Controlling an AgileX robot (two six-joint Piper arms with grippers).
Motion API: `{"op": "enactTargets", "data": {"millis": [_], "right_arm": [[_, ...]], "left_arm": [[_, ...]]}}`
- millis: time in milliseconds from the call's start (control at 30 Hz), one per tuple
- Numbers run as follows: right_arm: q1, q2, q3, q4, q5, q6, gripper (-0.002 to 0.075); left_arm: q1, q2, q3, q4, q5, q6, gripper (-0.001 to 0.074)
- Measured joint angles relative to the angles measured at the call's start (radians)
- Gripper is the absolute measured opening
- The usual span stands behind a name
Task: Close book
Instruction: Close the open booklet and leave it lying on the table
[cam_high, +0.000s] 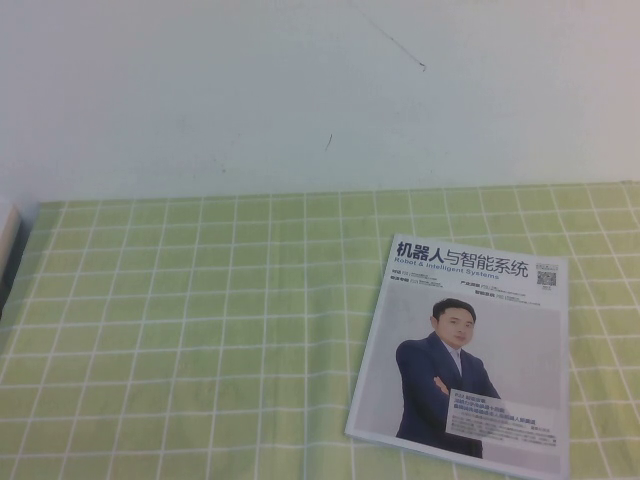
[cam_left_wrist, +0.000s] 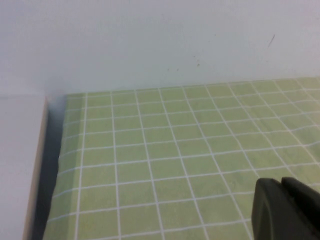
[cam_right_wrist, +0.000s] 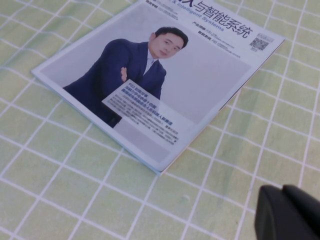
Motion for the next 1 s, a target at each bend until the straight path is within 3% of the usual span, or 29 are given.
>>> {"op": "enactTargets", "data": {"millis": [200,400,1000], "right_arm": [[0.0,0.0,0.0,0.0,0.0,0.0,-0.0003],[0.0,0.0,0.0,0.0,0.0,0.0,-0.0003],[0.0,0.0,0.0,0.0,0.0,-0.002,-0.0003]], "left_arm": [[0.117,0.002,0.085,-0.074,-0.078,0.042,-0.0004],[0.18,0.002,0.173,-0.11,-0.09,0.044,-0.0004],[0.187,0.002,0.205,-0.113,-0.138,0.045,-0.0004]]}}
